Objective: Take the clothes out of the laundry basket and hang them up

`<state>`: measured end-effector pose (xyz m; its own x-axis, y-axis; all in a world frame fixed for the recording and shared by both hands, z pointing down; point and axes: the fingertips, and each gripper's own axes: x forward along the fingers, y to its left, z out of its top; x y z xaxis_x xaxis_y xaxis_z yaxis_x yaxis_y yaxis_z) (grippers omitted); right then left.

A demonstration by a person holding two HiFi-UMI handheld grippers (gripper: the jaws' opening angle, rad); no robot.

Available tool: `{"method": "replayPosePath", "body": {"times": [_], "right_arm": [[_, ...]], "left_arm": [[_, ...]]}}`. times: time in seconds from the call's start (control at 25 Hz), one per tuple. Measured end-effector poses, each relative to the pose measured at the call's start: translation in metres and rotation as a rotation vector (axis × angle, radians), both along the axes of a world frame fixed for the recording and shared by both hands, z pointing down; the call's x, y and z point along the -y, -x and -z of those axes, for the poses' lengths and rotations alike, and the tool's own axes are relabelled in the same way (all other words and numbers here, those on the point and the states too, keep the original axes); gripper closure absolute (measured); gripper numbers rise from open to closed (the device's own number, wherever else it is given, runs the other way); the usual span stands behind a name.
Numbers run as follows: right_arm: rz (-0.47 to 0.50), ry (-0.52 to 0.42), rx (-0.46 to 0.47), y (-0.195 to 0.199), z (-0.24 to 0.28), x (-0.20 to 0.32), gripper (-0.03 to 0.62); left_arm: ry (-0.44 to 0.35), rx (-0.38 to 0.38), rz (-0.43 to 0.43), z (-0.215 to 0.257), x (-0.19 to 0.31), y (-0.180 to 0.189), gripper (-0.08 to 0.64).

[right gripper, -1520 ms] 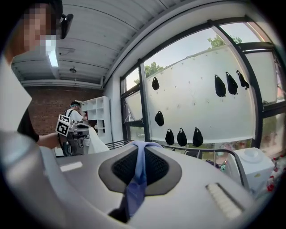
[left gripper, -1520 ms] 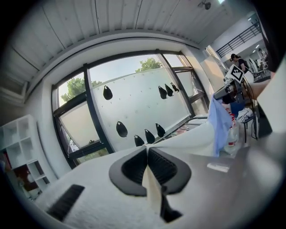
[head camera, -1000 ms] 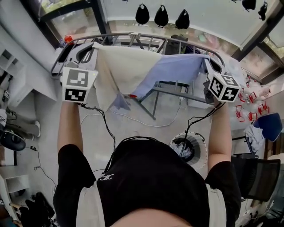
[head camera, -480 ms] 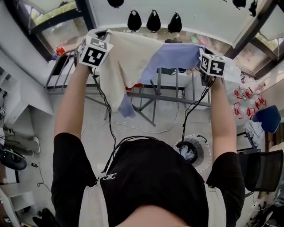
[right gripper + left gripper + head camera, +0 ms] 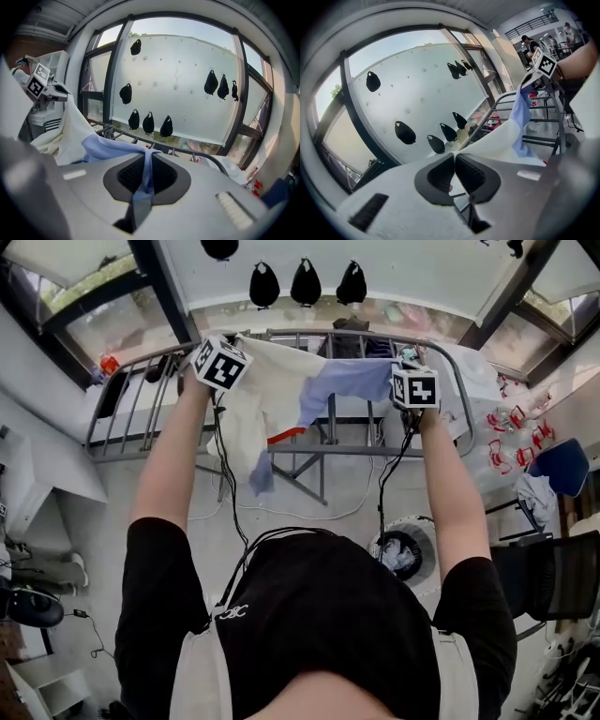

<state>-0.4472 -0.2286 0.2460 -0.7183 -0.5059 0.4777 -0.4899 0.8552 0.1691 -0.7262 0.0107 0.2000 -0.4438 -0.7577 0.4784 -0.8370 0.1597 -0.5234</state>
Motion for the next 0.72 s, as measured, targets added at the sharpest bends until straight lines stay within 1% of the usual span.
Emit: {"method": "replayPosePath", "body": {"times": [0.16,0.28,0.48,0.6,0.68,0.72], "right_arm": [[0.011,0.047,-0.054,-0.002,-0.033,-0.008,0.568],[0.011,0.079,-0.090,-0.004,-0.056,-0.014,0.566],[0.035,0.104,-0.171,-0.008,-0.088,-0.024,0.566],[0.028,0.128,-0.180,-0.011,-0.101,-0.026,0.566],[0.034,0.140,-0.170,-0.011,-0.104,-0.027,0.563],[0.045,0.146,-0.163,-0.010,-0.105,-0.029,0.544]], "left_arm": [[0.051,-0.024,-0.031,-0.042,0.008,-0.007,0.551],[0.108,-0.035,-0.060,-0.075,0.008,-0.015,0.549],[0.186,-0.087,-0.093,-0.123,0.001,-0.027,0.548],[0.214,-0.109,-0.094,-0.141,-0.004,-0.027,0.548],[0.210,-0.119,-0.096,-0.146,-0.005,-0.027,0.544],[0.201,-0.121,-0.099,-0.146,-0.005,-0.027,0.515]]}}
